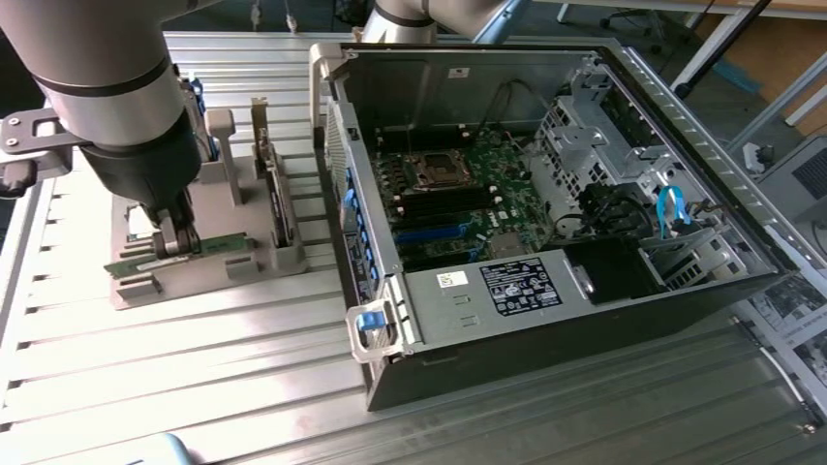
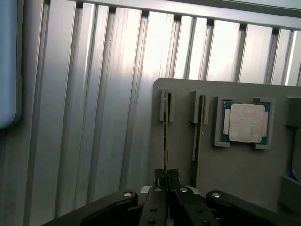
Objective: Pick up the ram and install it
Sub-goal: 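Pick up the ram and move it above insertion slot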
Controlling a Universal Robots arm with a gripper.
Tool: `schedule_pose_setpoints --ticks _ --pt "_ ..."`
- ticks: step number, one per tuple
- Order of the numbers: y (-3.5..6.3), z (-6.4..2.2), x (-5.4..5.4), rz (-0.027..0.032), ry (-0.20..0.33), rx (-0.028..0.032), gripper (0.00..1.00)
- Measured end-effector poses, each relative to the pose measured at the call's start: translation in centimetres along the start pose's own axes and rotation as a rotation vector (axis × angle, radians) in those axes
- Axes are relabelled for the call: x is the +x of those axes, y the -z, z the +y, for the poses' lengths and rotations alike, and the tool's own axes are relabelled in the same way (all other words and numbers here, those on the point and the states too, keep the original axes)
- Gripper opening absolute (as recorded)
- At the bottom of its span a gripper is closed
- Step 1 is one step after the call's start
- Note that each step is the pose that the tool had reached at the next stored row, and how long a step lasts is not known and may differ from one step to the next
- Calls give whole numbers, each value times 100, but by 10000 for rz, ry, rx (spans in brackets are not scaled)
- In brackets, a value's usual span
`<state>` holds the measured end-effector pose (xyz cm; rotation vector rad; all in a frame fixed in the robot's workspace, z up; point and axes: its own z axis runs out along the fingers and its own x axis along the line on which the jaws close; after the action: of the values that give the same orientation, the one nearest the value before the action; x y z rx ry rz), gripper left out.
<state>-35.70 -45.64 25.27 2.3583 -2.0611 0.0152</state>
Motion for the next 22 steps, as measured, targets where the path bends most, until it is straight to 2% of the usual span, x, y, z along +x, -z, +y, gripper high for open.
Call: schedule_pose_setpoints --ticks 22 --pt "155 0 2 1 0 -1 13"
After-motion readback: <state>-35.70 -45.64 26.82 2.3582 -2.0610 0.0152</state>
